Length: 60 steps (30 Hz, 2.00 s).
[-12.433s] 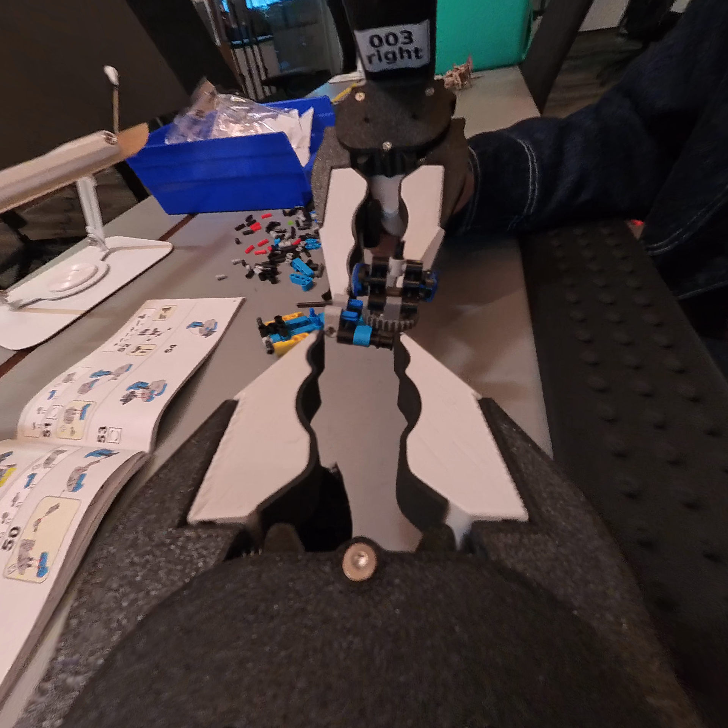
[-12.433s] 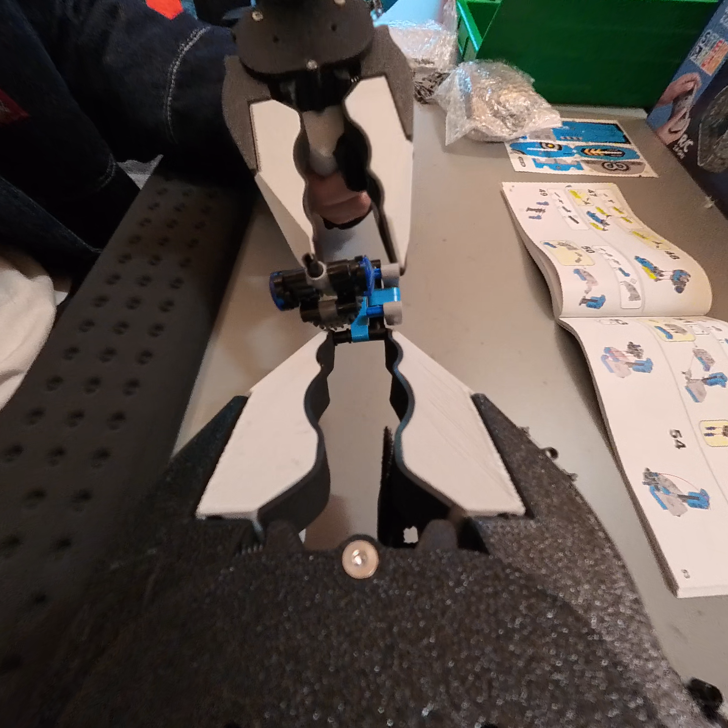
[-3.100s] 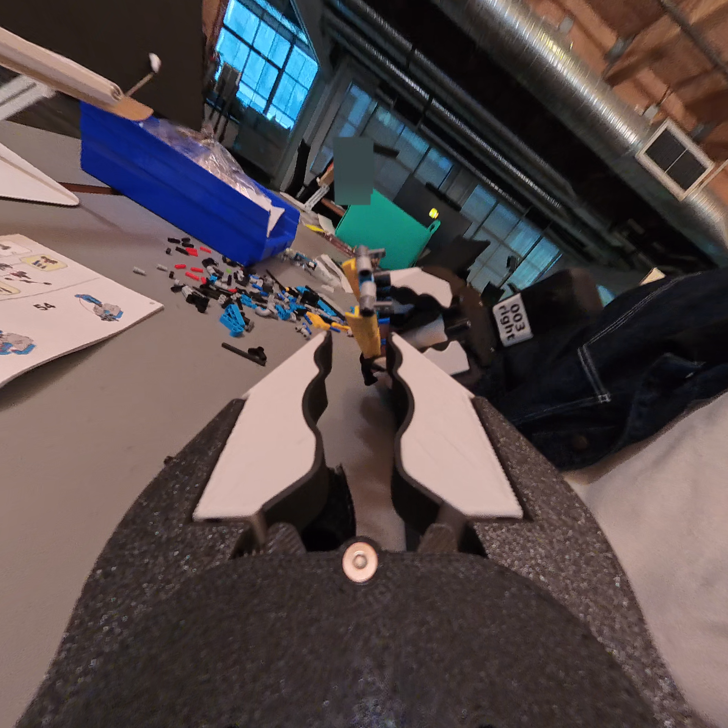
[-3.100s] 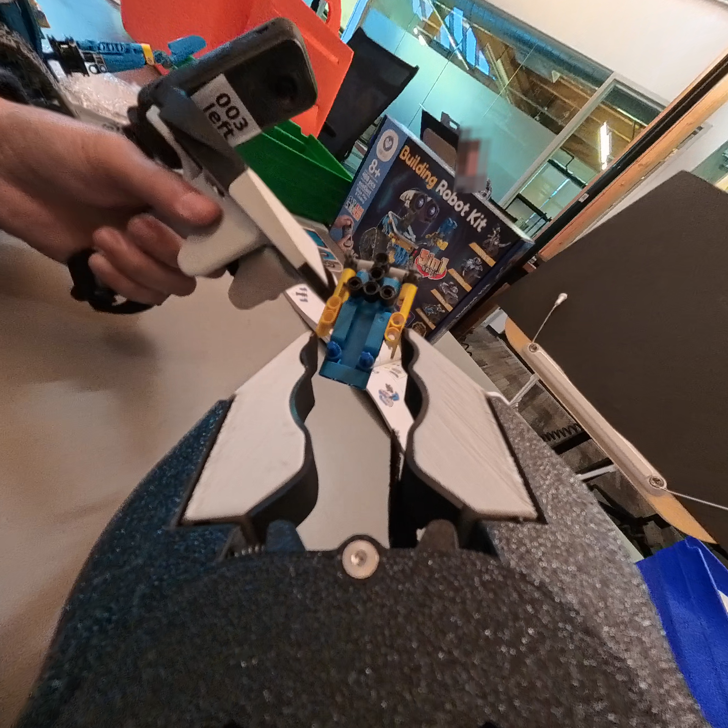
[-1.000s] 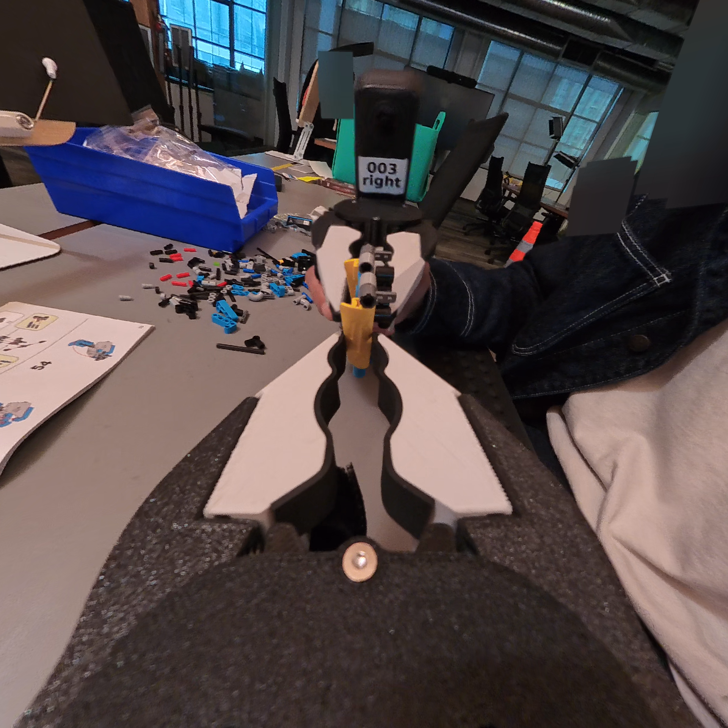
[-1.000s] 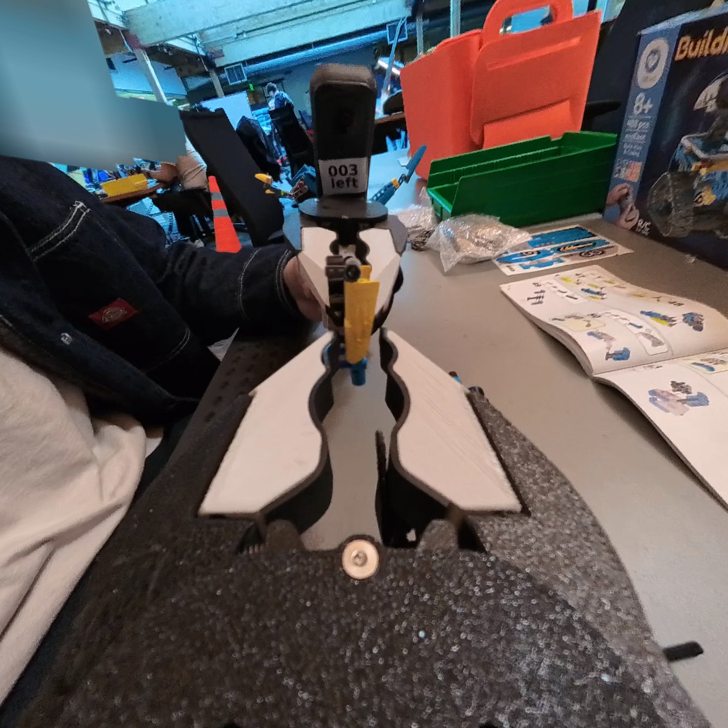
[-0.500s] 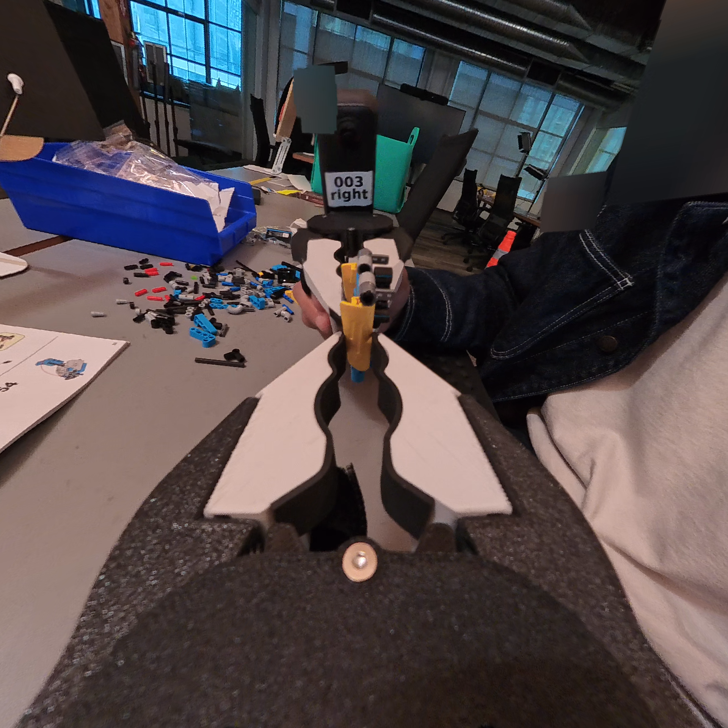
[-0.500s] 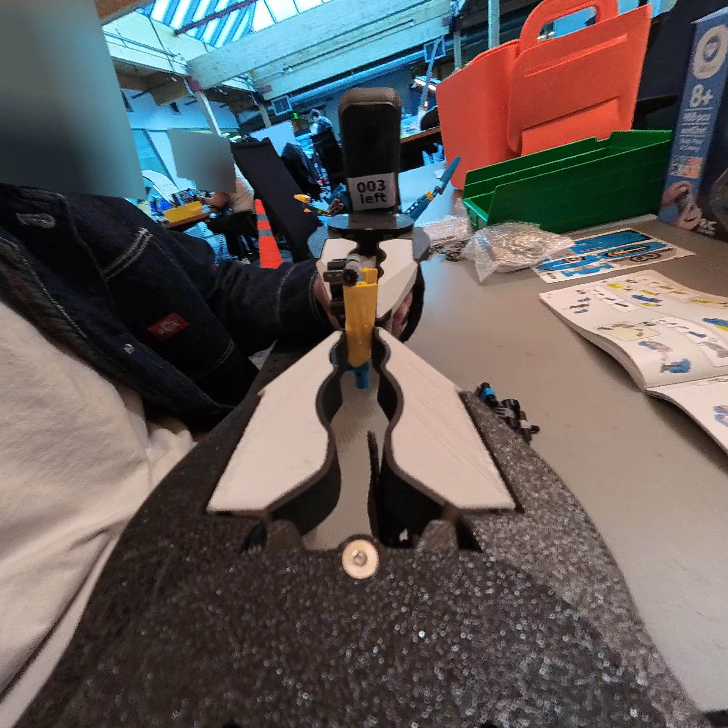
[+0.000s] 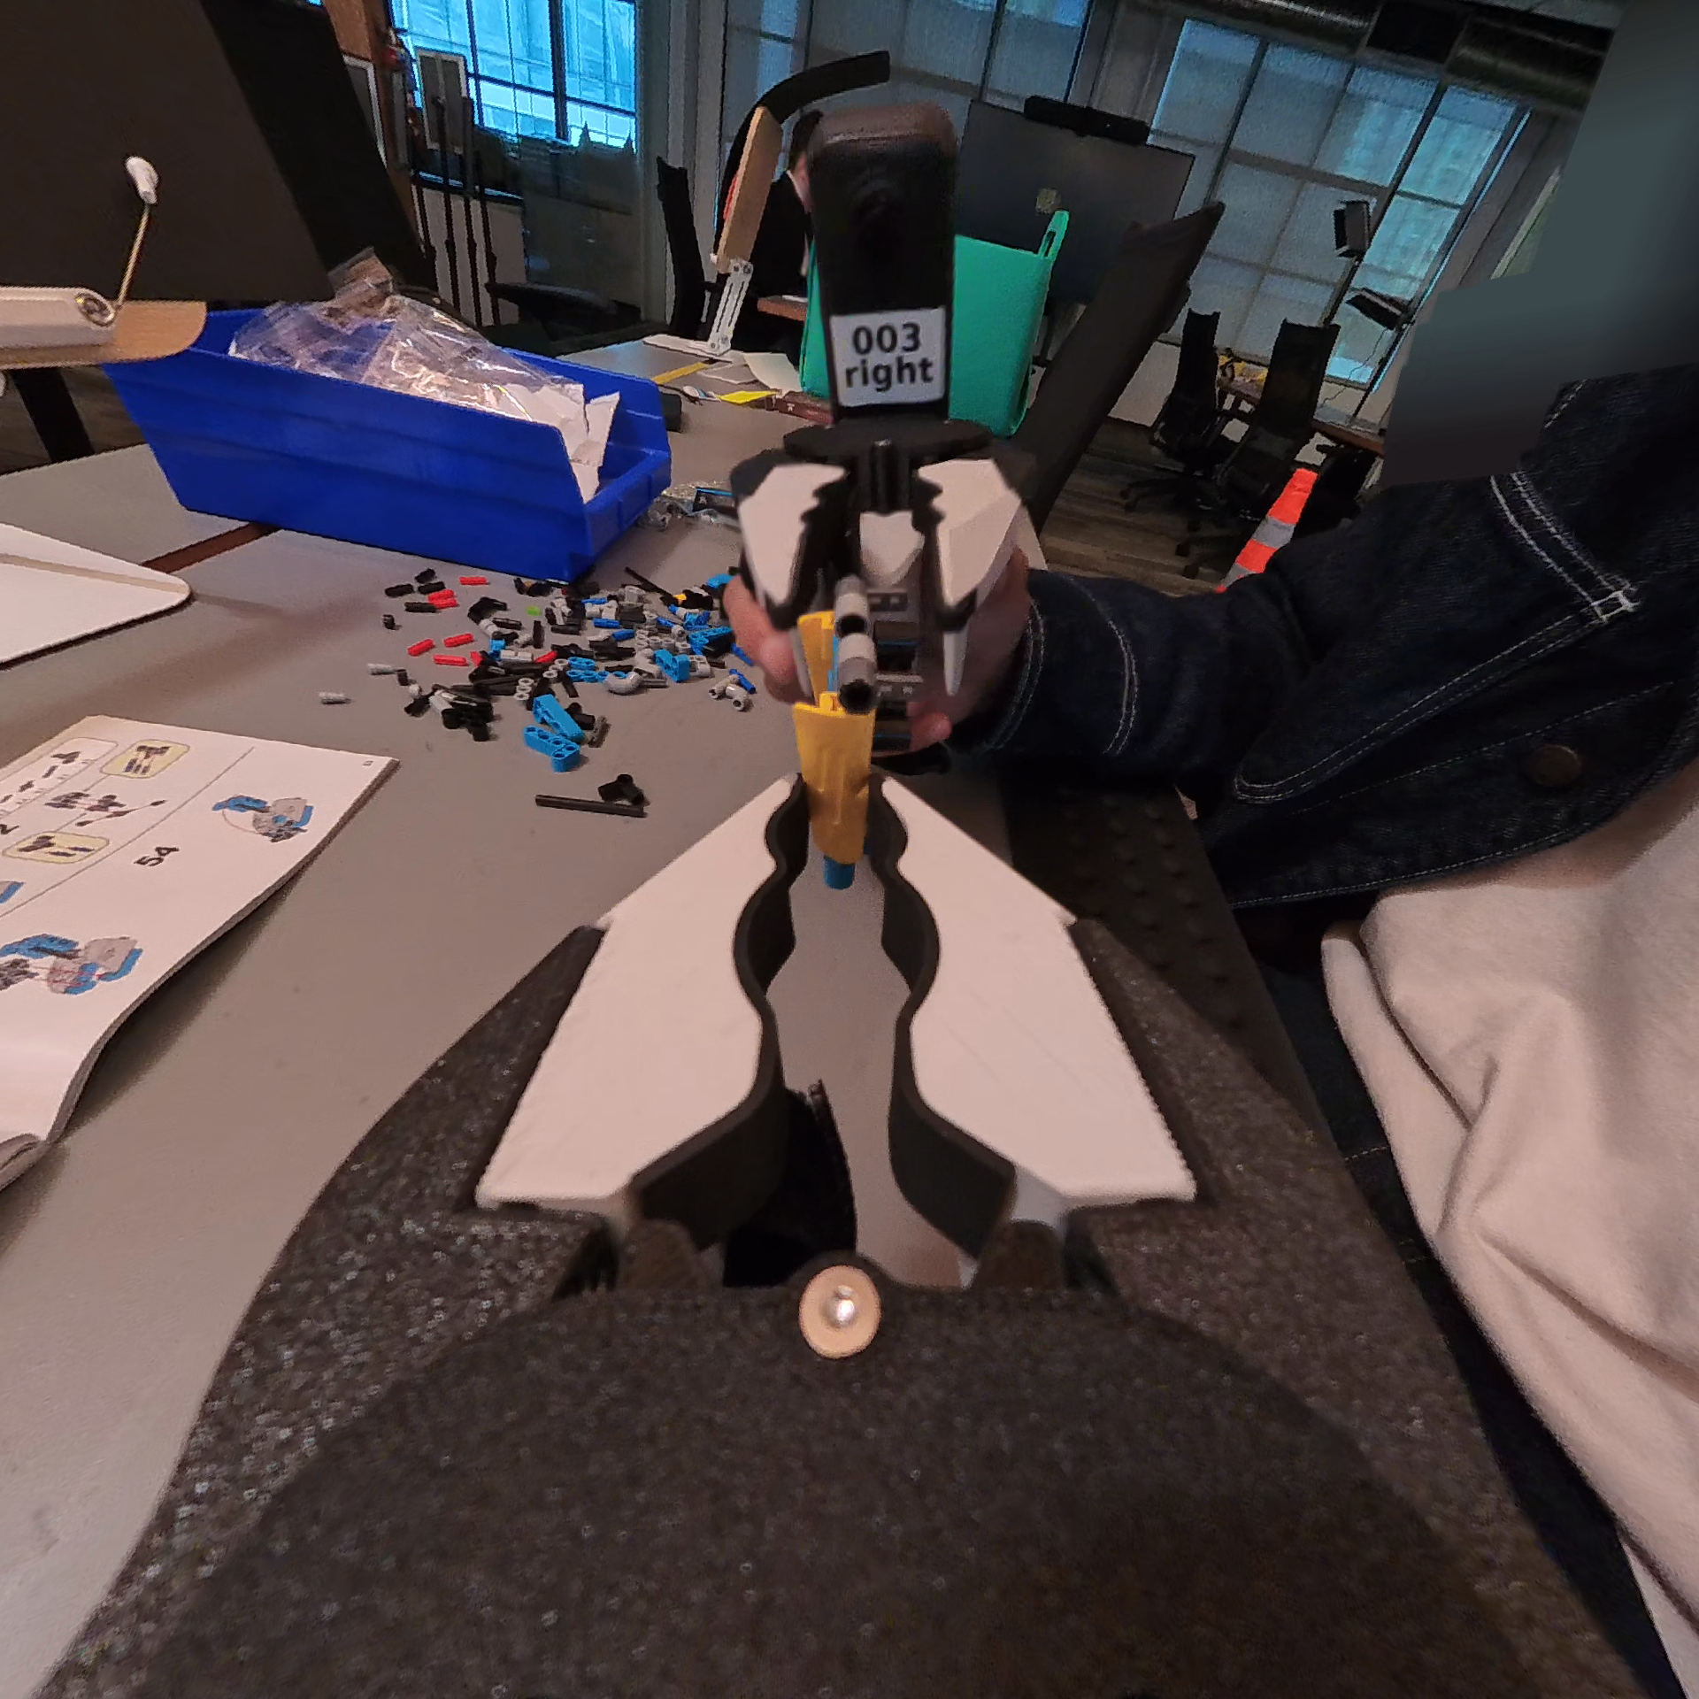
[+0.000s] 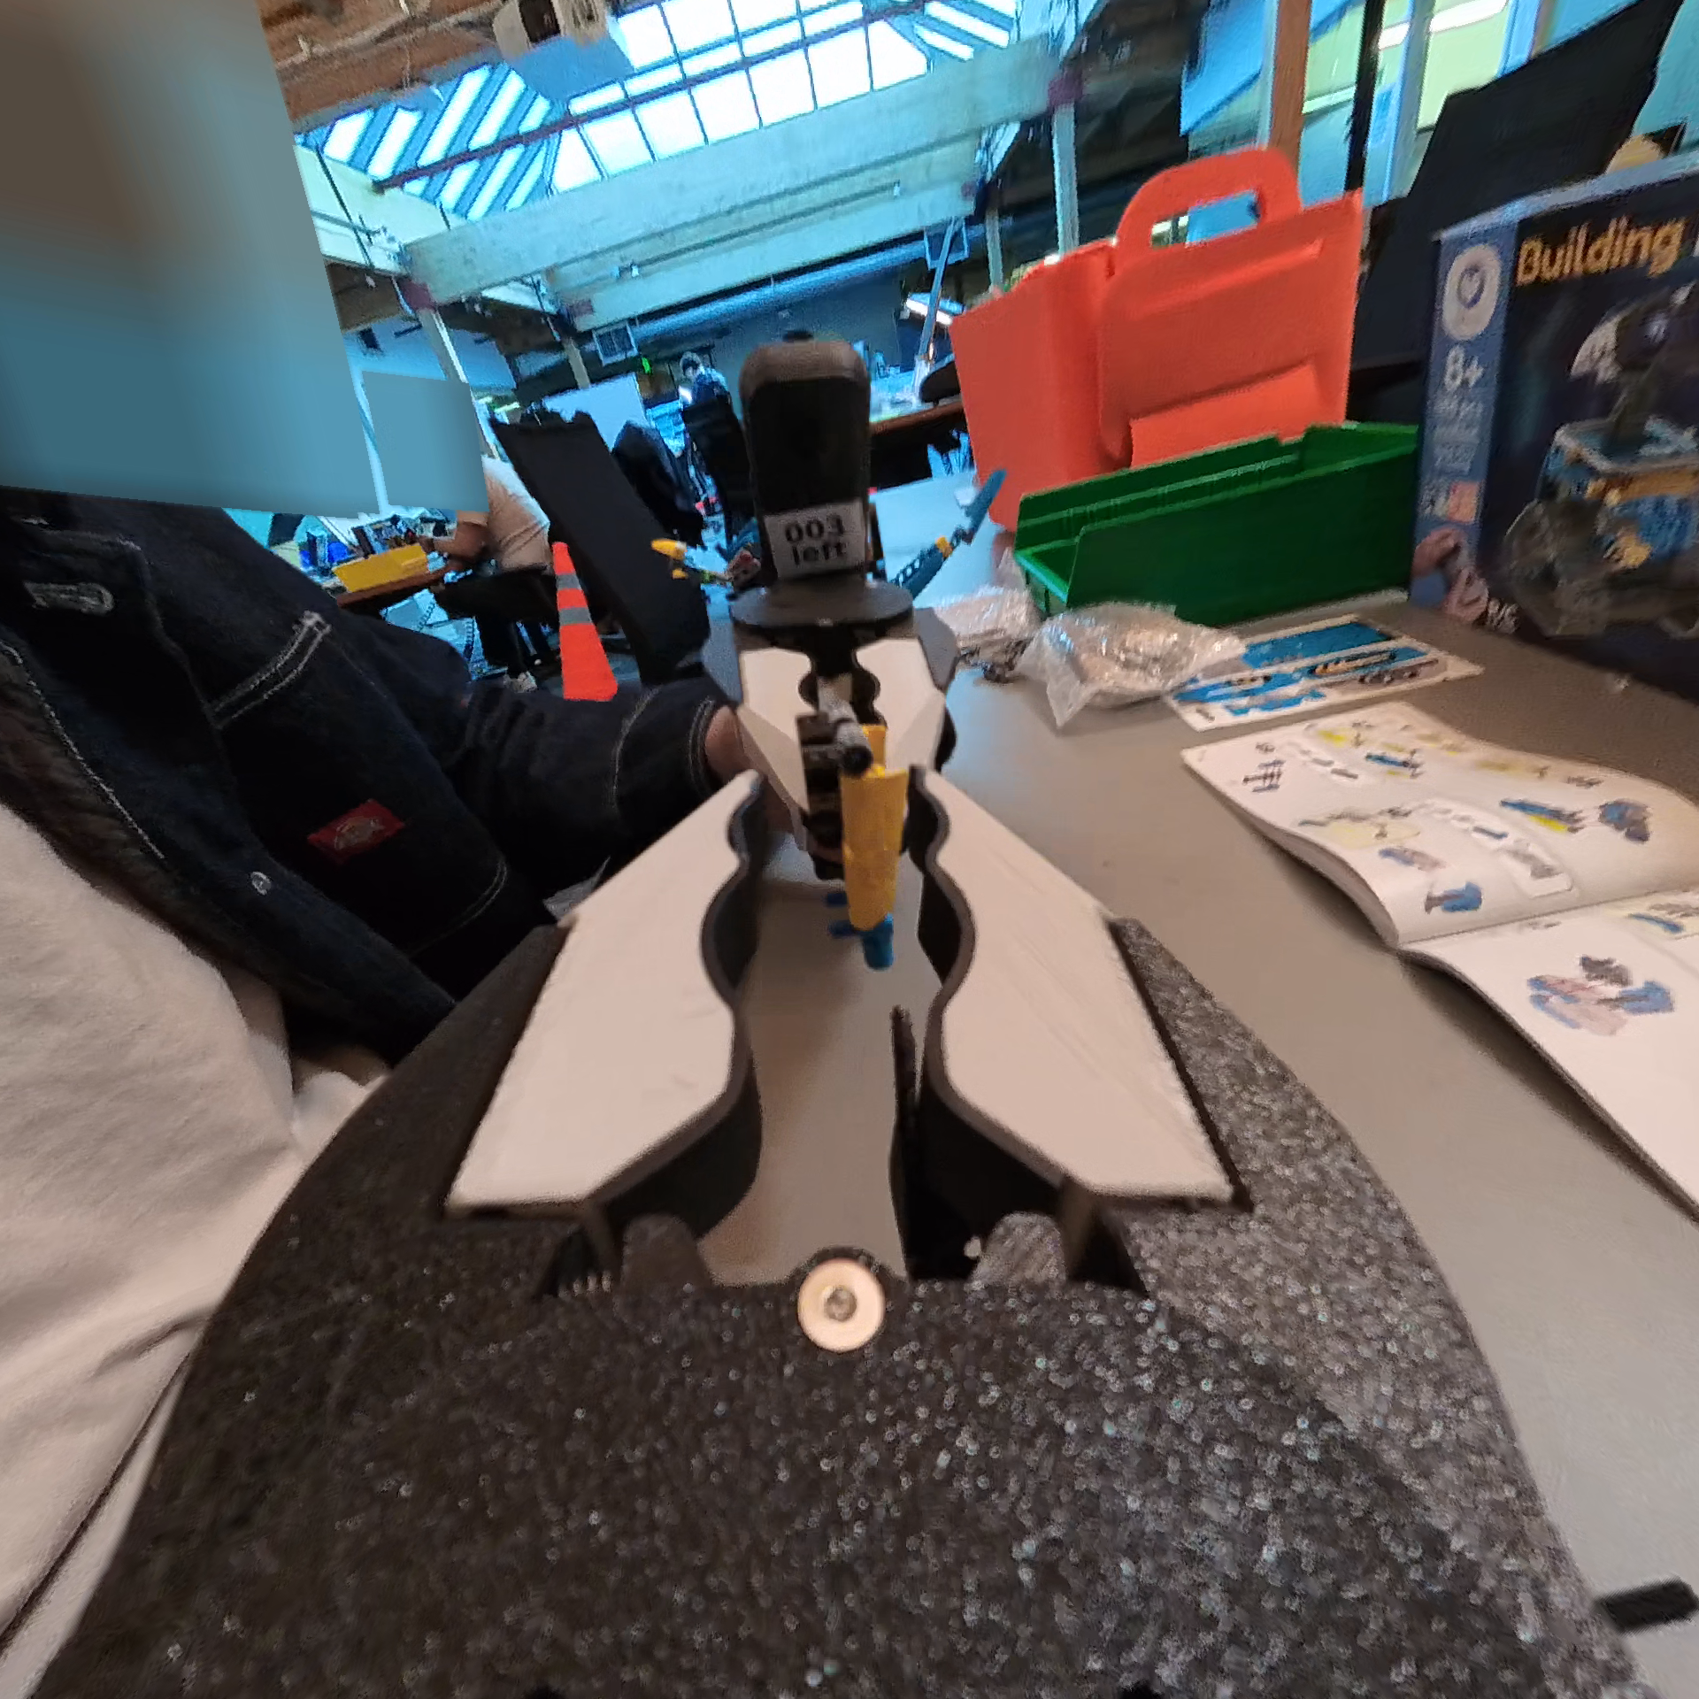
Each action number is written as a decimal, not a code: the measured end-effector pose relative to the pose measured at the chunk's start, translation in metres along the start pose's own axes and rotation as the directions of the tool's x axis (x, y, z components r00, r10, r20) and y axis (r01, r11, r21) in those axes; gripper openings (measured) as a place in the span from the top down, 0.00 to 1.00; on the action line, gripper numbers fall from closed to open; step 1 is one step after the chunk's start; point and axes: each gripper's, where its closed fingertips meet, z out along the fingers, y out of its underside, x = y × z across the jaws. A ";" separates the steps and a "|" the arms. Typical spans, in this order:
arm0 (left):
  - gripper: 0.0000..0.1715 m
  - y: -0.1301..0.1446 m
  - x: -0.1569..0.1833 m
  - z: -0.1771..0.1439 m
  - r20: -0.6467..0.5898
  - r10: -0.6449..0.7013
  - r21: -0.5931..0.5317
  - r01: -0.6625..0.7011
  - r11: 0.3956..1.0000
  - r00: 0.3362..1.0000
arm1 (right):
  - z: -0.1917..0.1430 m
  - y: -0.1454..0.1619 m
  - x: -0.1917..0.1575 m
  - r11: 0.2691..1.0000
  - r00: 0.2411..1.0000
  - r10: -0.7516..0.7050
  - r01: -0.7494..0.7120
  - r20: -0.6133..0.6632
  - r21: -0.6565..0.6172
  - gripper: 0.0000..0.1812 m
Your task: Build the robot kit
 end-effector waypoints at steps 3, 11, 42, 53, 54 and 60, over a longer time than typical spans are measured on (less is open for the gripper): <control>0.93 0.005 -0.002 0.002 0.018 0.025 -0.028 -0.025 0.999 1.000 | 0.004 0.006 0.003 0.999 0.999 -0.026 0.025 -0.031 -0.036 0.84; 0.93 0.009 0.000 0.005 0.007 0.029 -0.046 -0.028 0.999 1.000 | 0.003 0.010 0.004 0.998 1.000 -0.001 -0.001 -0.020 -0.065 0.88; 0.79 0.008 -0.067 -0.031 0.300 -0.048 -0.001 0.051 0.999 0.953 | -0.019 0.043 0.080 0.973 0.815 -0.054 -0.085 -0.577 -0.212 0.91; 0.79 0.094 -0.079 -0.024 0.296 0.121 -0.450 0.027 0.893 0.948 | -0.020 0.115 0.076 0.845 0.811 -0.045 -0.281 -0.584 -0.454 0.91; 0.81 0.097 -0.084 -0.024 0.319 0.146 -0.472 0.023 0.881 0.937 | -0.019 0.118 0.077 0.839 0.808 -0.042 -0.291 -0.588 -0.460 0.91; 0.86 0.098 -0.088 -0.011 0.369 0.325 -0.539 -0.084 0.838 0.871 | -0.008 0.120 0.076 0.846 0.798 0.002 -0.323 -0.602 -0.425 0.91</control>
